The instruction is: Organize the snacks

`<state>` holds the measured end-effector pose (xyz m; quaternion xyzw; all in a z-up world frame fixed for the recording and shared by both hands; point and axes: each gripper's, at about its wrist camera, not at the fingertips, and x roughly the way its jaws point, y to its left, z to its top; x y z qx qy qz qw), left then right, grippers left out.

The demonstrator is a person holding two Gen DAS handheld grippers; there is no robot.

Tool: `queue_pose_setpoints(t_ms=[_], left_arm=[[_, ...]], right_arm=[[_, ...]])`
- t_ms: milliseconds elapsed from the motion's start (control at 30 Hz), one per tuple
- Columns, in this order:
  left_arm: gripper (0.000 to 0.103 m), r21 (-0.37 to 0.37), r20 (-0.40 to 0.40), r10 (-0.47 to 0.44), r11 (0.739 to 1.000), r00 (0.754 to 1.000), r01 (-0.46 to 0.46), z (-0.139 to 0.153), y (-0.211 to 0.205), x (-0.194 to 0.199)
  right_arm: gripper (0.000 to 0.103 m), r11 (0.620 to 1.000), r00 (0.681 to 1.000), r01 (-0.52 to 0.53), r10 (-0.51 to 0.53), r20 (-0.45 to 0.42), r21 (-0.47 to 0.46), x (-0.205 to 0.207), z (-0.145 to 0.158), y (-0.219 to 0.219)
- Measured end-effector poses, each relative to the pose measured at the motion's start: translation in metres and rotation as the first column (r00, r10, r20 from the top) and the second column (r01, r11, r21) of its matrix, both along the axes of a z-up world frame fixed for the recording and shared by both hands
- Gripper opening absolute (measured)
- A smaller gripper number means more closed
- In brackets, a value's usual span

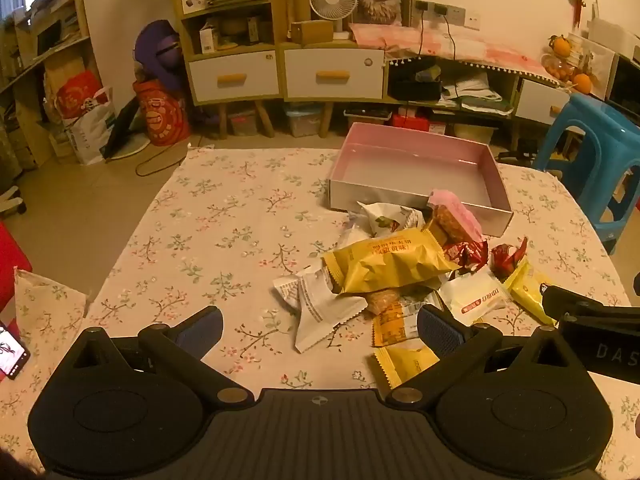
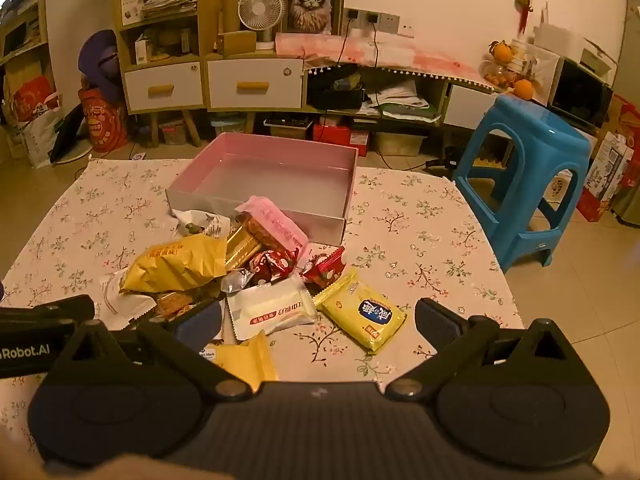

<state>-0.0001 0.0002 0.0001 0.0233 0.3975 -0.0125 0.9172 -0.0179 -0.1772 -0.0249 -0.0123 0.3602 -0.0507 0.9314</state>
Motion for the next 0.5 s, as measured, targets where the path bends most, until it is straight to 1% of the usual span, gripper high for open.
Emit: queue_pose_setpoints(t_ms=[500], left_arm=[[0.103, 0.002, 0.0, 0.0, 1.0, 1.0, 0.0, 0.0001, -0.0001, 0.0]], right_arm=[[0.103, 1.0, 1.0, 0.0, 0.0, -0.001, 0.0, 0.0, -0.0009, 0.0005]])
